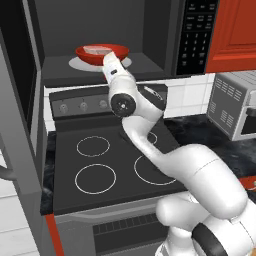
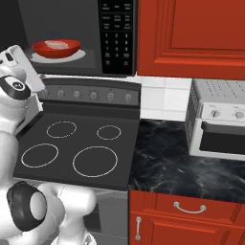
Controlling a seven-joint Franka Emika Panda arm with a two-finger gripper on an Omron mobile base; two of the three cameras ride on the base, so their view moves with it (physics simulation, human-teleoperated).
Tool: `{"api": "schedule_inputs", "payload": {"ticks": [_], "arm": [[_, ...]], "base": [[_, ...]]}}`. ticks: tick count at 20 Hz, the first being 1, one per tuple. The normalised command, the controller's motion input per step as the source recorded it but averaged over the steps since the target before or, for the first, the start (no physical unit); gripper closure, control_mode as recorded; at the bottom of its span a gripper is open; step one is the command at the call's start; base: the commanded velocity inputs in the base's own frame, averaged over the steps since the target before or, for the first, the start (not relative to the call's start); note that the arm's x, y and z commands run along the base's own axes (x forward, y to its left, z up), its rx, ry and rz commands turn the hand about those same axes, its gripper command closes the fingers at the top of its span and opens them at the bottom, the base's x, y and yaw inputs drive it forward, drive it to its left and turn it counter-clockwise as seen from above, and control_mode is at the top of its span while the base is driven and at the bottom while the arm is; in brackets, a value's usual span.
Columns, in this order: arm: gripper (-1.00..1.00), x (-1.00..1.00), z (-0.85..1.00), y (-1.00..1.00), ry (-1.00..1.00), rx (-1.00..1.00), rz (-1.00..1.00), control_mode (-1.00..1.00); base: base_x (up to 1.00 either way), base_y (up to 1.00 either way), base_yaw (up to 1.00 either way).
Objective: Remove the apple from the bowl and place it on the small plate. Then place the bowl with only the steak in the microwave, close the door, and press the start button to microwave the steak.
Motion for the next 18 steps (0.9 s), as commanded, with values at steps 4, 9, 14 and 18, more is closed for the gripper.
{"api": "schedule_inputs", "payload": {"ticks": [4, 9, 14, 18], "arm": [[-1.0, -1.0, -0.02, -0.01, -0.29, -0.34, 0.0, -1.0], [-1.0, -1.0, -0.26, 0.04, -0.17, -0.21, -0.06, -1.0], [-1.0, -1.0, -0.12, 0.21, -0.01, 0.0, -0.19, -1.0], [-1.0, -1.0, 0.0, 0.49, 0.0, 0.0, -0.21, -1.0]], "base": [[0.0, 0.0, 0.0], [0.0, 0.0, 0.0], [0.0, 0.0, 0.0], [0.0, 0.0, 0.0]]}}
